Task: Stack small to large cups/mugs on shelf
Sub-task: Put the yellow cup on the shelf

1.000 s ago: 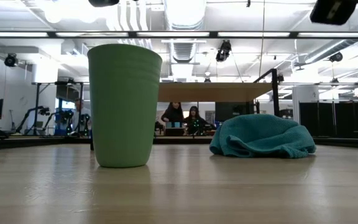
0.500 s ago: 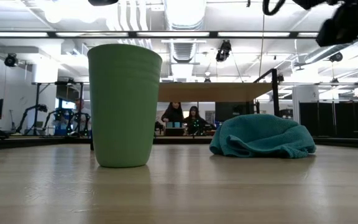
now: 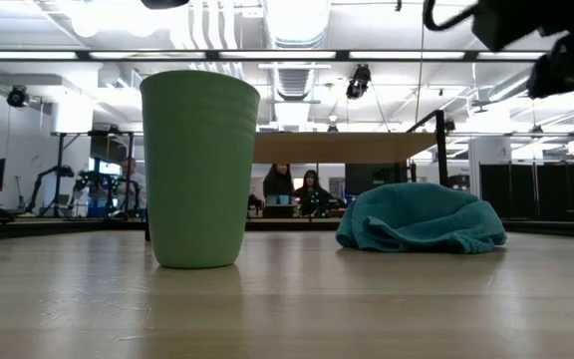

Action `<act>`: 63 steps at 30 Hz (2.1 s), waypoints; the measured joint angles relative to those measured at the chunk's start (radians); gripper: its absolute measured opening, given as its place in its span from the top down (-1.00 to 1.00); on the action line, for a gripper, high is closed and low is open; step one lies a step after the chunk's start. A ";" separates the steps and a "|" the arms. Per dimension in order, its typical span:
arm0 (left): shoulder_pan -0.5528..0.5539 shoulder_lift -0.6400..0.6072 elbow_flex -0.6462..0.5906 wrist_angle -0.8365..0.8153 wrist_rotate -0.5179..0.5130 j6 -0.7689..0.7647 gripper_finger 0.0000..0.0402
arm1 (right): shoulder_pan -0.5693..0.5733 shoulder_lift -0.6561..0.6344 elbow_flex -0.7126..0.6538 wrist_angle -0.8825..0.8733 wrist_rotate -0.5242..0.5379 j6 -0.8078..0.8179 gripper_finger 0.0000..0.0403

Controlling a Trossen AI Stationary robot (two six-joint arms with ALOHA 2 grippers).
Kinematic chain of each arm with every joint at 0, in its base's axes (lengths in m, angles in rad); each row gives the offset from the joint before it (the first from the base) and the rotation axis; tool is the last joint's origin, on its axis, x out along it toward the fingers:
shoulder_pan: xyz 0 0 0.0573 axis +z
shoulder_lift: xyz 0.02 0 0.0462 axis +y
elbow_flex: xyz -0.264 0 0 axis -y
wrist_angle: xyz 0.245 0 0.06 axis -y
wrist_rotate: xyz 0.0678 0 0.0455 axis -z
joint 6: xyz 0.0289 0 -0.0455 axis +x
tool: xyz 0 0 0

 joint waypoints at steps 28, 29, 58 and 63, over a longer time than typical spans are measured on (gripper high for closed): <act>-0.003 -0.076 0.000 0.003 0.038 0.001 0.64 | 0.135 0.076 -0.105 0.153 0.022 0.293 0.38; -0.003 -0.077 0.000 0.006 0.038 0.001 0.64 | 0.135 0.083 -0.104 0.152 0.023 0.289 0.40; -0.009 -0.084 0.000 0.009 0.039 0.026 0.64 | 0.023 0.043 0.144 0.045 0.149 0.086 0.95; -0.009 -0.088 0.000 0.009 0.038 0.025 0.64 | -0.047 0.044 0.336 -0.123 0.349 -0.008 0.95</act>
